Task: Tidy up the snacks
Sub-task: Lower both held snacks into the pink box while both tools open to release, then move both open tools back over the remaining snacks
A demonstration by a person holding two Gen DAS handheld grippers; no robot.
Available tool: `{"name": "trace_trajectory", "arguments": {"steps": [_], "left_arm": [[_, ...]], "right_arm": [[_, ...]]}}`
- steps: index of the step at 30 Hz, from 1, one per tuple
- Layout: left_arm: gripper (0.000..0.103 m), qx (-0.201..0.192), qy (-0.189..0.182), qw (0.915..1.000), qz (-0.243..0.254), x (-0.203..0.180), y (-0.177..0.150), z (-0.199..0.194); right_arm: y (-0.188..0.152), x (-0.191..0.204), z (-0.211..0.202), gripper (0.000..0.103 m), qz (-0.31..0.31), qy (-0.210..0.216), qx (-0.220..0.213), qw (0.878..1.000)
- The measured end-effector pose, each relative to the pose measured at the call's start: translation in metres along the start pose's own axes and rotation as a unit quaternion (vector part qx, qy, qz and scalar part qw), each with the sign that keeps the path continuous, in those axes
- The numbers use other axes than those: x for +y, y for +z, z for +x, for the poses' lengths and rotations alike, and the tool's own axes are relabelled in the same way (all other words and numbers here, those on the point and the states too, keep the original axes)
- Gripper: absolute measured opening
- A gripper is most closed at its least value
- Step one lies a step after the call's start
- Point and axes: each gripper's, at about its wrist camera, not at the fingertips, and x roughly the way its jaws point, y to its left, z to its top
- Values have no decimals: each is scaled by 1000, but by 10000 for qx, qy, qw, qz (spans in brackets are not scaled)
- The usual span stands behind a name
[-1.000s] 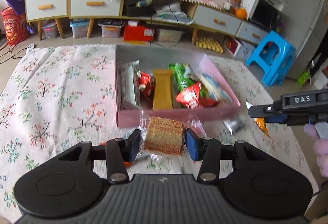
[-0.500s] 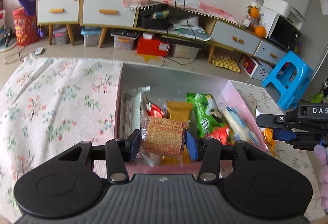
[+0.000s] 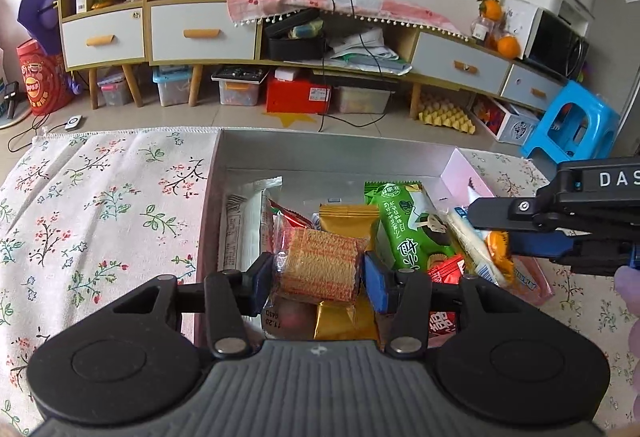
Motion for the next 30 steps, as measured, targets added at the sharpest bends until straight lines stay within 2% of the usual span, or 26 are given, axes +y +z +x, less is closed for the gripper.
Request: {"name": "trace_trajectory", "arguments": {"steps": [4, 8, 9, 10, 11, 16, 20, 30], "left_arm": [[47, 1, -21, 10000, 0, 0, 0, -2], [56, -38, -5, 10000, 56, -2, 2, -2], [59, -51, -33, 10000, 56, -2, 3, -3], [67, -65, -59, 10000, 39, -2, 4, -4], [71, -95, -73, 9999, 17, -2, 5, -6], [80, -110, -161, 9998, -51, -2, 7, -9], [88, -127, -155, 9998, -24, -3, 6, -11], [98, -165, -174, 9997, -62, -5, 4, -30]], "right_arm": [[-1, 3, 1, 40, -55, -1, 17, 10000], [-1, 4, -2, 45, -37, -8, 38, 10000], [0, 3, -2, 54, 16, 12, 44, 10000], [1, 3, -4, 63, 54, 22, 28, 10000], [1, 2, -5, 66, 70, 23, 11, 10000], [2, 3, -9, 75, 51, 23, 29, 10000], [2, 6, -15, 77, -49, -30, 14, 10000], [0, 12, -36, 87, -262, -121, -77, 9996]]}}
